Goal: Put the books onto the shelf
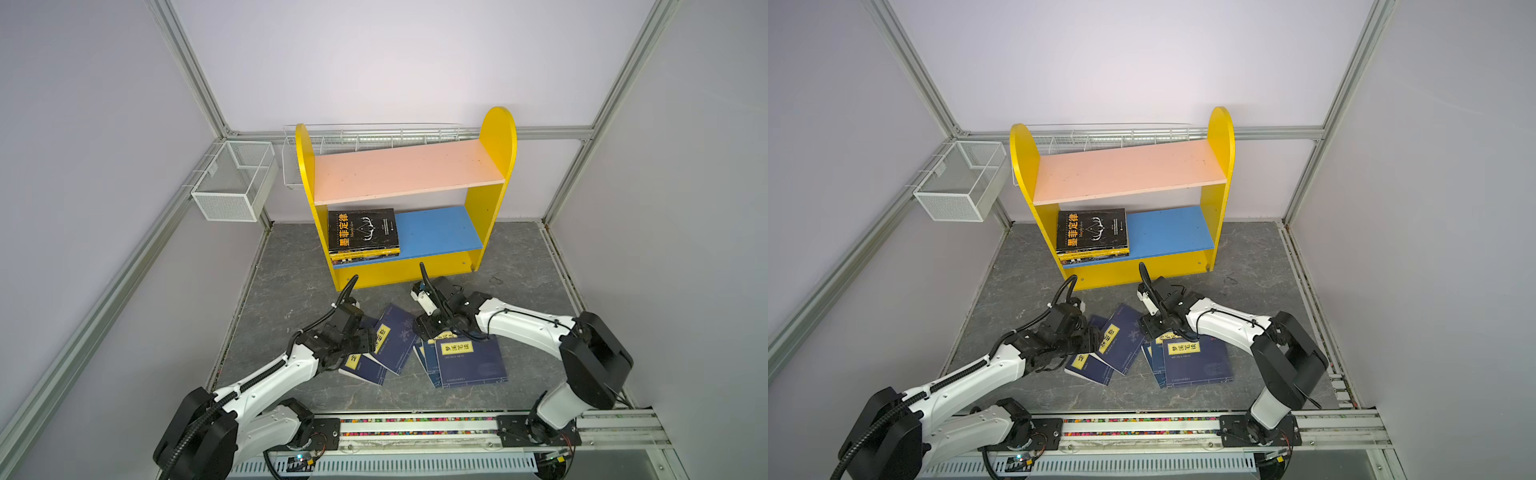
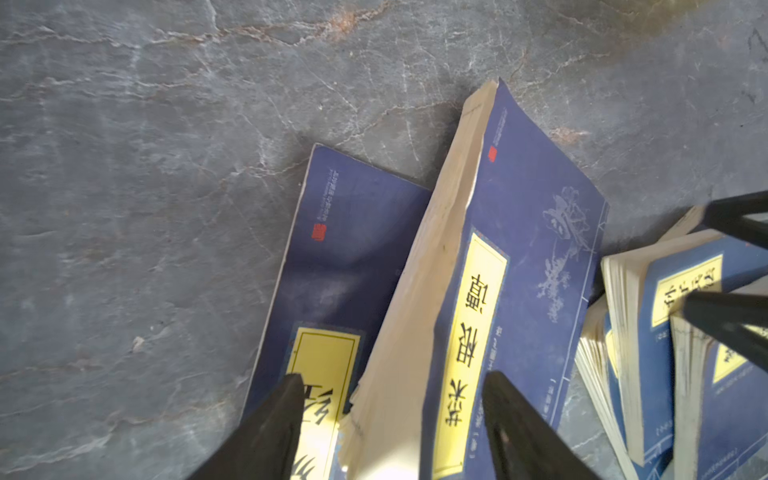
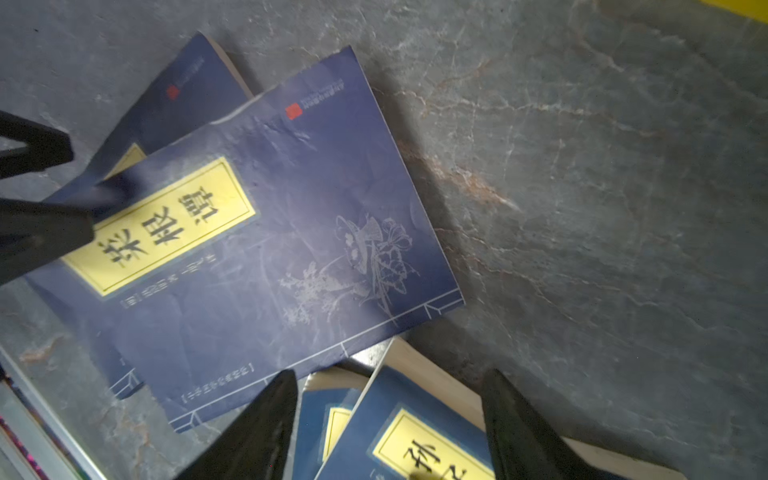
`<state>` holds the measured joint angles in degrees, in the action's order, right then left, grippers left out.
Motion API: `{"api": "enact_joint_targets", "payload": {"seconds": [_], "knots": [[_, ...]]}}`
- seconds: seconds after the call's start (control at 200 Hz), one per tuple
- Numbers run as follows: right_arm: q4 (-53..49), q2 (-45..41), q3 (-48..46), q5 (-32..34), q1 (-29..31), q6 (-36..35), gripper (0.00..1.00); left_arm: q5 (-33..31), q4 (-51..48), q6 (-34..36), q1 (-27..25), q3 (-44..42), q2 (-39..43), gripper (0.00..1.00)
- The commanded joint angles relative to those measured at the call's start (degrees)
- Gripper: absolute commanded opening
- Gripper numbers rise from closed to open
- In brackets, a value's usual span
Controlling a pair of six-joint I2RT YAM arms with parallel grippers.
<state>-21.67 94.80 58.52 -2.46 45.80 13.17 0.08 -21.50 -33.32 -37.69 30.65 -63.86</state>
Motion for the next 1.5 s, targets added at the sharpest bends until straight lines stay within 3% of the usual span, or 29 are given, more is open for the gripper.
{"api": "enact_joint_targets", "payload": {"seconds": [0.0, 0.16, 0.295, 0.46, 0.65, 0.825, 1.04, 1.265, 1.495], "knots": [[-0.9, 3.5, 0.5, -1.6, -0.2, 3.4, 0.73, -0.2, -0.5, 1.2, -0.3, 1.9, -1.7, 0.68], [-0.8, 6.9, 1.1, -5.0, -1.2, 5.9, 0.73, -1.4, -0.3, 2.1, -0.4, 1.8, -5.1, 0.63], [-2.1, 9.4, 2.2, -8.5, -2.1, 6.3, 0.73, -2.1, -1.0, 2.2, -0.5, 1.4, -7.4, 0.48], [-1.5, 11.9, 3.0, -15.2, -4.4, 7.0, 0.73, -2.4, -0.9, 1.8, -0.8, 0.8, -9.9, 0.42], [2.3, 11.8, 3.9, -20.7, -6.2, 9.4, 0.72, -2.9, -2.0, 1.6, -1.3, 2.7, -14.0, 0.27], [8.7, 9.7, 4.3, -27.9, -7.3, 11.5, 0.67, -2.8, -2.0, 1.8, -1.9, 3.7, -16.6, 0.23], [12.0, 6.1, 5.6, -30.9, -7.3, 11.5, 0.62, -1.9, -1.4, 2.0, -2.2, 3.9, -17.3, 0.18], [15.3, 7.0, 6.4, -31.7, -6.4, 13.1, 0.54, -0.4, 0.5, 2.9, -2.2, 3.6, -18.2, 0.18], [9.4, 7.0, 5.4, -15.9, -8.9, 16.4, 0.61, -1.0, -0.2, 2.7, -2.3, 3.9, -18.7, 0.13]]}}
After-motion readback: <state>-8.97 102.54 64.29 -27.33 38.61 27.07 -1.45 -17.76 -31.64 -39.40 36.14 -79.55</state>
